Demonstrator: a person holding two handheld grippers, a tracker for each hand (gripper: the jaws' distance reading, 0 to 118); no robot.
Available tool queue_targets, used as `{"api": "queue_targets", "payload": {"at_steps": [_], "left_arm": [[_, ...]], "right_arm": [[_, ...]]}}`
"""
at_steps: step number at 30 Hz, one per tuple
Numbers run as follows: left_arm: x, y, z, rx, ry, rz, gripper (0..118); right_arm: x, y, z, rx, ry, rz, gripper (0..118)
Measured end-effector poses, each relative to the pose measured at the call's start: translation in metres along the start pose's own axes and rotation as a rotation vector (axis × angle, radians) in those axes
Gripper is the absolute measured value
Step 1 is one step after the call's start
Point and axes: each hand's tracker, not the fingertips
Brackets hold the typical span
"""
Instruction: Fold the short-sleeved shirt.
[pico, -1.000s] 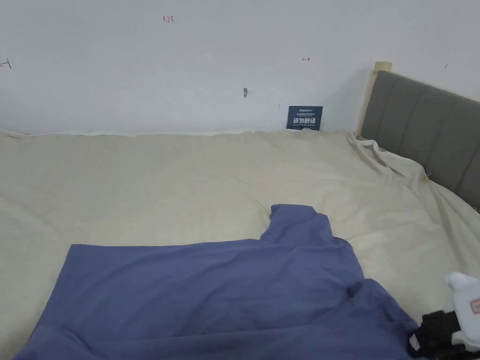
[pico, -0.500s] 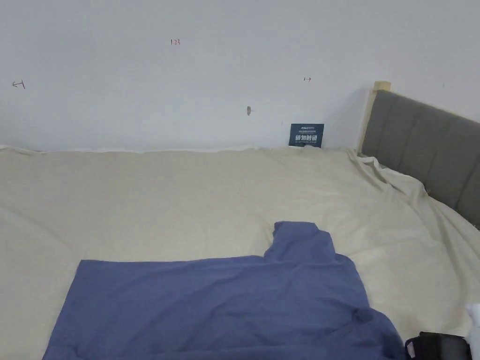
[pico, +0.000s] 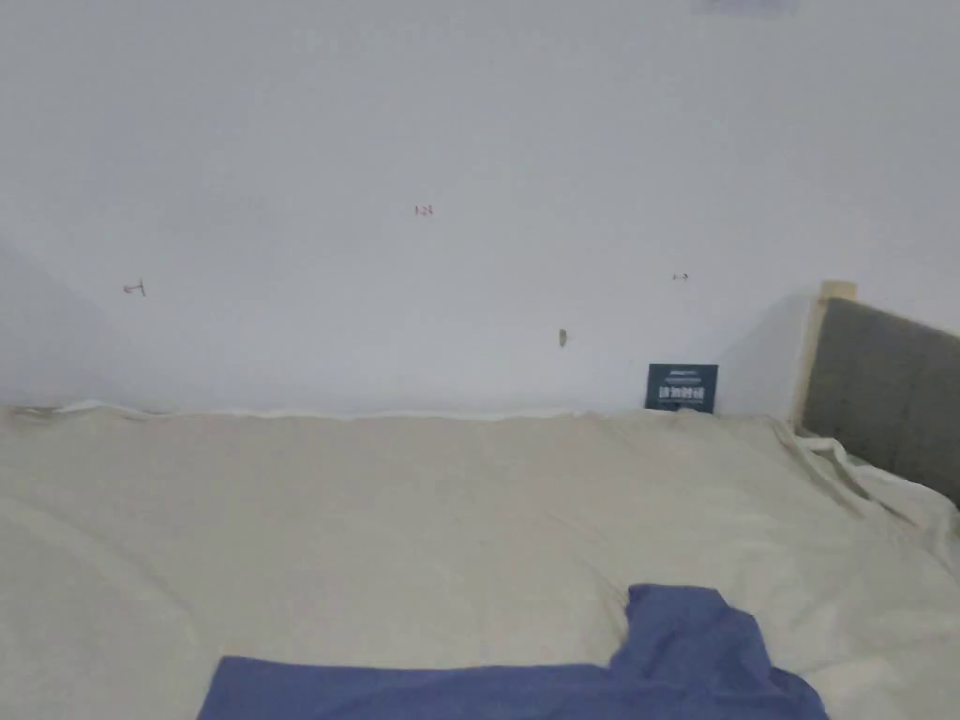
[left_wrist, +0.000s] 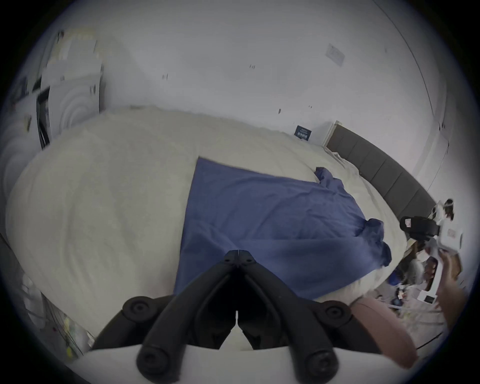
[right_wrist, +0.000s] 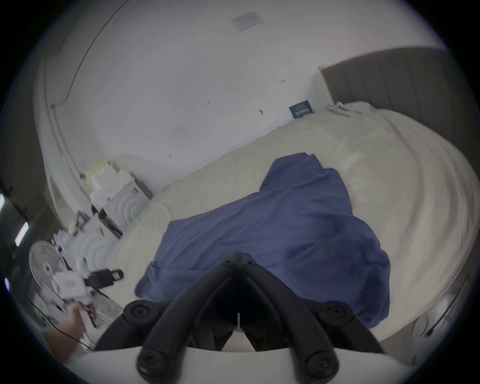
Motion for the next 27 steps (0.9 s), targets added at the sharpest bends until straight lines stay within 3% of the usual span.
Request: {"api": "queue_targets", "payload": {"at_steps": [5, 10, 11, 13, 14, 15, 17, 21, 23, 25, 27], "left_arm": [[-0.005, 0.053, -0.022, 0.107, -0.007, 0.034, 0], [-0.022, 0.141, -0.114, -0.016, 0.106, -0.005, 0], [-0.033, 0.155, -0.146, -0.108, 0.097, 0.030, 8], [-0.048, 0.174, -0.206, -0.286, 0.099, 0.044, 82], [-0.055, 0.176, -0.232, -0.376, 0.122, 0.033, 104], [-0.060, 0.176, -0.250, -0.412, 0.149, 0.047, 108], [-0.063, 0.182, -0.276, -0.420, 0.135, 0.007, 108], [-0.066, 0.187, -0.313, -0.479, 0.126, 0.003, 108], [-0.065, 0.186, -0.323, -0.477, 0.128, 0.005, 108], [-0.063, 0.186, -0.335, -0.502, 0.086, 0.017, 107], [-0.056, 0.179, -0.348, -0.593, 0.136, -0.061, 107]], "right_arm": [[-0.018, 0.022, -0.028, 0.099, 0.039, 0.115, 0], [-0.021, 0.059, -0.066, 0.128, -0.013, 0.076, 0], [-0.024, 0.063, -0.074, 0.081, -0.067, 0.078, 0], [-0.026, 0.064, -0.082, 0.066, -0.071, 0.087, 0], [-0.025, 0.062, -0.086, 0.055, -0.058, 0.088, 0], [-0.023, 0.057, -0.090, 0.035, -0.030, 0.084, 0], [-0.018, 0.048, -0.102, -0.025, -0.007, 0.114, 0], [-0.006, 0.033, -0.130, -0.145, -0.116, 0.254, 0], [0.003, 0.031, -0.142, -0.178, -0.125, 0.237, 0], [0.002, 0.030, -0.146, -0.201, -0.082, 0.170, 0], [0.006, 0.032, -0.153, -0.213, -0.034, 0.117, 0]]}}
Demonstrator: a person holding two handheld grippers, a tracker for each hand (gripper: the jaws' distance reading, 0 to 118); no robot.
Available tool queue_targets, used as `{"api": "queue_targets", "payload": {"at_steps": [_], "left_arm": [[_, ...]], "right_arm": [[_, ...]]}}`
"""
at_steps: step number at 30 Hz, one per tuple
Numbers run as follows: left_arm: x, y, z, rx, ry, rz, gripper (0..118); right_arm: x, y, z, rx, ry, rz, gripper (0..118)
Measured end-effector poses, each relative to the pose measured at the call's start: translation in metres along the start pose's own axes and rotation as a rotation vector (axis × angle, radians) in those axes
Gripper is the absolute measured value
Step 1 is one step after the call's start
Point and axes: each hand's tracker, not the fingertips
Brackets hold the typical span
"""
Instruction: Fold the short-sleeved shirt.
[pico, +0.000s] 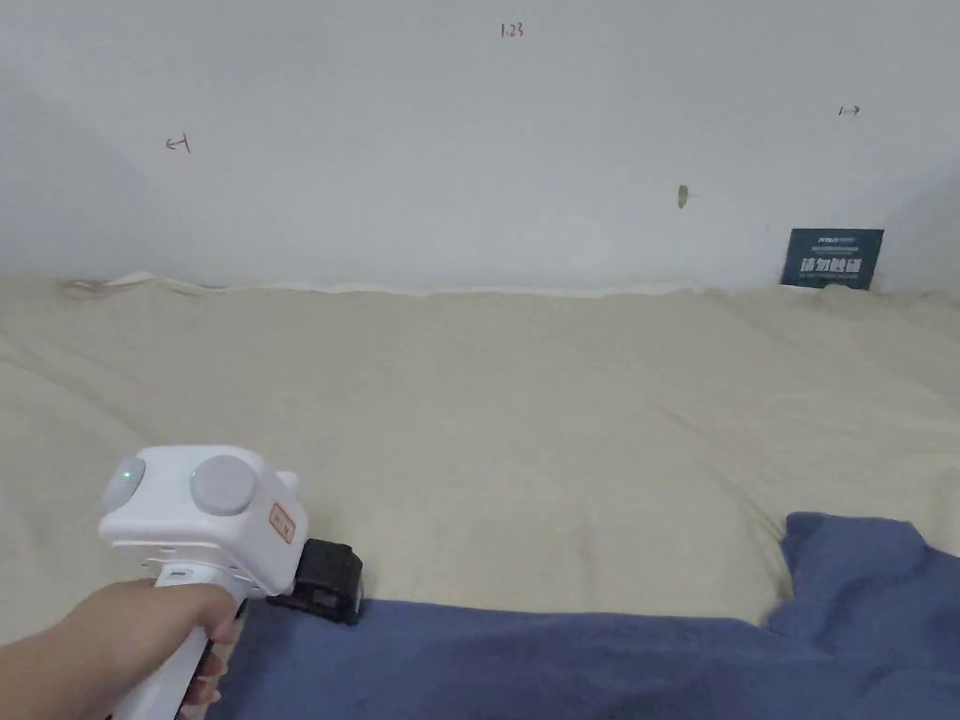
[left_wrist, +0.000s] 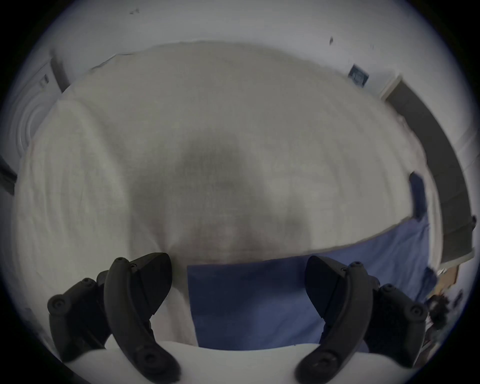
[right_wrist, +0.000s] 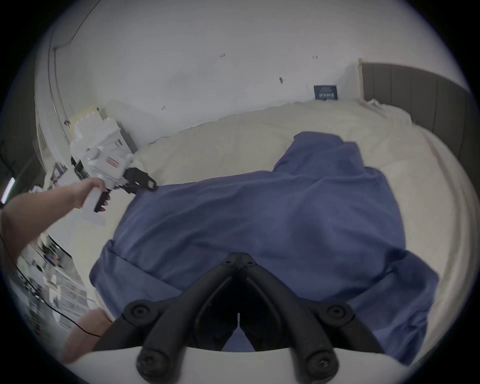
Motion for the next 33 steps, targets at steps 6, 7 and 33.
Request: {"api": "queue_targets", "payload": {"at_steps": [6, 7, 33], "left_arm": [[0.015, -0.007, 0.010, 0.109, 0.065, -0.074, 86], [0.017, -0.010, 0.014, 0.116, 0.067, -0.073, 78], [0.043, -0.035, 0.041, 0.100, 0.147, -0.286, 3]], "right_arm": [[-0.011, -0.002, -0.009, 0.019, 0.018, 0.014, 0], [-0.009, 0.001, -0.012, 0.025, 0.007, 0.035, 0], [0.176, 0.194, -0.128, -0.359, -0.338, -0.131, 110]]}}
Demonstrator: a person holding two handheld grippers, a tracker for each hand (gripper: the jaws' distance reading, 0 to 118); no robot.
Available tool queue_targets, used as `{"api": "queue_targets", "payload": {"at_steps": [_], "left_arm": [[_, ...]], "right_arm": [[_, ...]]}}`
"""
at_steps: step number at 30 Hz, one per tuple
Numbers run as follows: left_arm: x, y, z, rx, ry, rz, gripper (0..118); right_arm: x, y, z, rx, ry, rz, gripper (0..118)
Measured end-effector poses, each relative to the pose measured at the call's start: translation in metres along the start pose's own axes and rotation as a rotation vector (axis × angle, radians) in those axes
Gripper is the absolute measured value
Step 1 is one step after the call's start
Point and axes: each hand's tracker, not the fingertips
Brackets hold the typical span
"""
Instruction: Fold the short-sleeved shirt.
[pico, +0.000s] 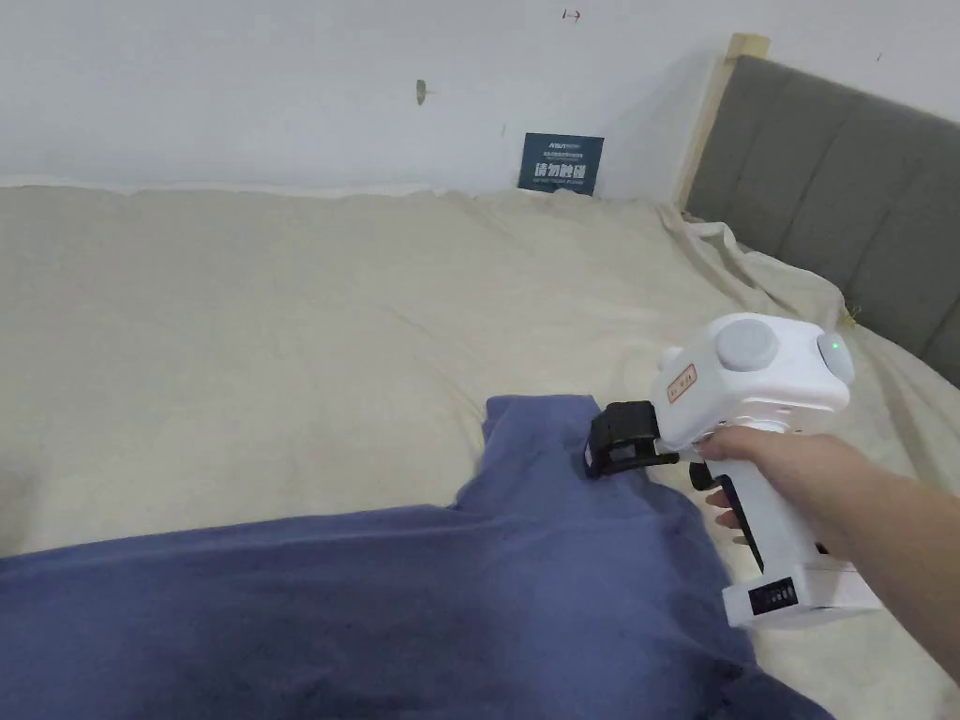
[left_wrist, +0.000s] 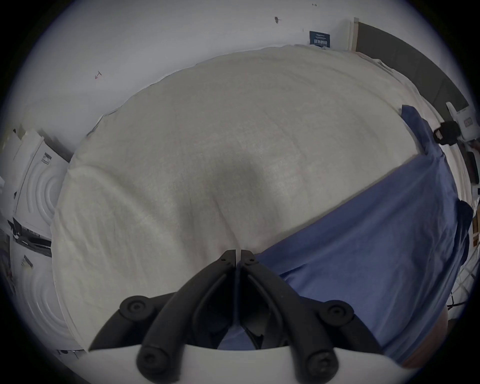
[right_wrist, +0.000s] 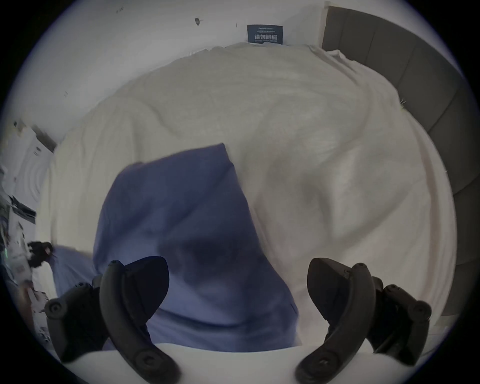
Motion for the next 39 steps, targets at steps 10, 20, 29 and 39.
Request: {"api": "queue_targets", "payload": {"at_steps": [10, 20, 29, 39], "left_arm": [[0.002, 0.004, -0.001, -0.021, 0.021, 0.009, 3], [-0.023, -0.027, 0.071, 0.141, -0.073, 0.111, 3], [-0.026, -0.122, 0.157, 0.242, -0.201, 0.146, 3], [-0.011, -0.236, 0.119, 0.143, -0.363, 0.404, 3]], "right_arm": [[-0.022, -0.016, 0.015, 0.041, -0.036, 0.157, 2], [0.012, -0.066, 0.125, 0.158, 0.192, 0.019, 2], [0.029, -0.178, 0.216, 0.161, 0.258, -0.032, 2], [0.059, -0.307, 0.159, 0.085, 0.226, -0.158, 2]]}}
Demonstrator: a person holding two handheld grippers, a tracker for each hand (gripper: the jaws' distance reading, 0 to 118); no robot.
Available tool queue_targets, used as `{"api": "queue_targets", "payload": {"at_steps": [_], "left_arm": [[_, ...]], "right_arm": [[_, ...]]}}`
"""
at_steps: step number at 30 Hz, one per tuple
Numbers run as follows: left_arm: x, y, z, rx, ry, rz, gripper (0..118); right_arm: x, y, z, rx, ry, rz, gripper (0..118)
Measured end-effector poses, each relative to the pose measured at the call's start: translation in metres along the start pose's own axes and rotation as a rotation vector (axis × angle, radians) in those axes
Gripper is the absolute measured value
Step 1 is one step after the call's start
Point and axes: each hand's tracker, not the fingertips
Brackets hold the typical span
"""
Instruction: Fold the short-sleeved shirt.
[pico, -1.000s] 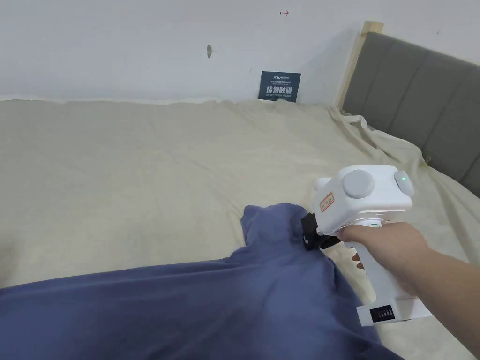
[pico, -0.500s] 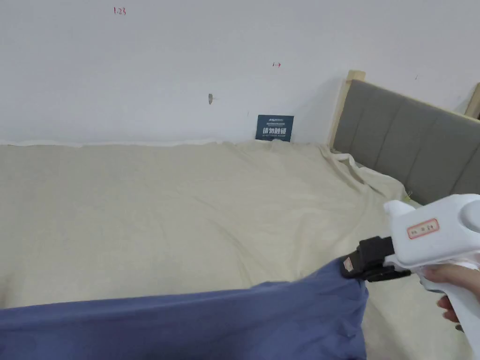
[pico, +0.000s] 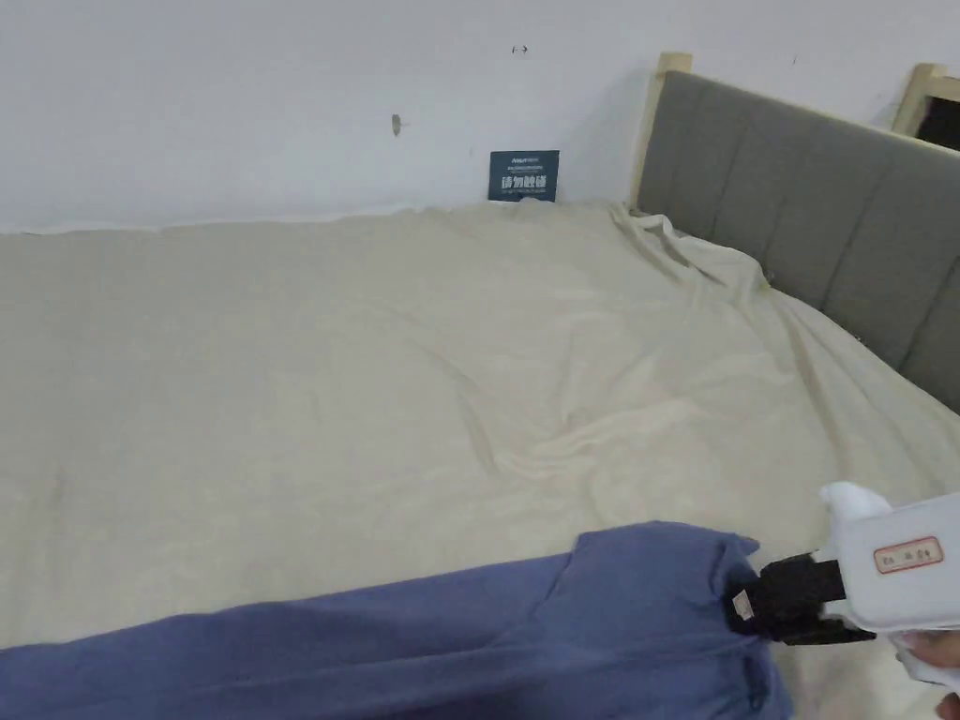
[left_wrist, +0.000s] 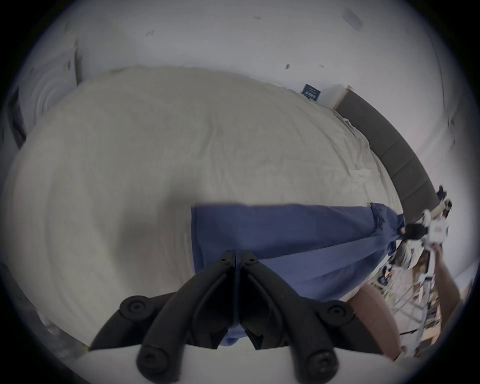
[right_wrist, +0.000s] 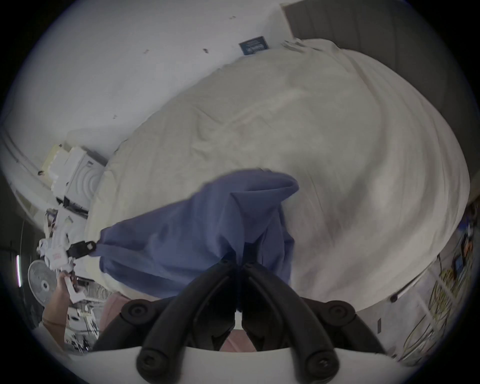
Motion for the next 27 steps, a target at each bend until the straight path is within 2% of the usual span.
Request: {"api": "queue_targets", "payload": {"at_steps": [1, 3, 5, 6, 7, 8, 9, 10, 11, 12, 15, 17, 20, 22, 23, 24, 25, 26, 27], "left_arm": [[-0.002, -0.006, -0.004, 0.002, -0.003, 0.010, 3], [-0.004, -0.012, -0.009, 0.011, 0.017, -0.011, 3], [-0.005, -0.016, -0.012, 0.018, 0.038, -0.035, 6], [-0.005, -0.019, -0.010, 0.018, 0.041, -0.032, 21], [-0.006, -0.019, -0.008, 0.027, 0.051, -0.012, 45], [-0.006, -0.019, -0.005, 0.044, 0.085, 0.011, 78], [-0.007, -0.018, -0.002, 0.046, 0.117, 0.026, 107], [-0.008, -0.018, 0.005, 0.051, 0.130, 0.041, 112], [-0.008, -0.016, 0.013, 0.064, 0.104, 0.053, 112], [-0.006, -0.015, 0.021, 0.080, 0.093, 0.056, 112], [0.007, -0.013, 0.043, 0.116, 0.115, -0.014, 112], [0.025, -0.016, 0.060, 0.166, 0.129, -0.086, 112], [0.051, -0.025, 0.087, 0.236, 0.074, -0.126, 112], [0.066, -0.037, 0.104, 0.348, 0.047, -0.139, 111], [0.073, -0.045, 0.113, 0.420, 0.040, -0.149, 110], [0.079, -0.051, 0.119, 0.469, 0.031, -0.152, 109], [0.085, -0.057, 0.126, 0.509, 0.023, -0.164, 104], [0.089, -0.064, 0.130, 0.543, 0.031, -0.178, 88], [0.094, -0.070, 0.135, 0.590, 0.048, -0.187, 41]], "right_arm": [[0.004, -0.003, -0.005, 0.006, -0.019, -0.033, 3], [0.007, -0.005, -0.006, 0.039, 0.018, -0.085, 5], [0.004, -0.005, -0.003, 0.038, 0.016, -0.082, 17], [-0.001, -0.004, -0.001, 0.051, -0.025, -0.049, 40], [-0.007, -0.004, 0.001, 0.057, -0.073, -0.003, 66], [-0.011, -0.003, 0.003, 0.058, -0.130, 0.044, 88], [-0.014, -0.001, 0.005, 0.051, -0.180, 0.075, 106], [-0.022, 0.000, 0.009, 0.053, -0.272, 0.110, 108], [-0.032, -0.001, 0.016, 0.106, -0.363, 0.153, 108], [-0.041, -0.001, 0.022, 0.149, -0.392, 0.209, 108], [-0.069, -0.010, 0.041, 0.287, -0.369, 0.376, 108], [-0.096, -0.025, 0.058, 0.391, -0.332, 0.416, 108], [-0.142, -0.044, 0.084, 0.523, -0.165, 0.407, 108], [-0.164, -0.062, 0.096, 0.642, -0.038, 0.402, 106], [-0.175, -0.071, 0.100, 0.703, 0.019, 0.391, 103], [-0.183, -0.078, 0.103, 0.751, 0.051, 0.386, 95], [-0.191, -0.088, 0.104, 0.796, 0.074, 0.386, 84], [-0.198, -0.094, 0.105, 0.829, 0.081, 0.386, 67], [-0.204, -0.100, 0.105, 0.856, 0.083, 0.381, 34]]}}
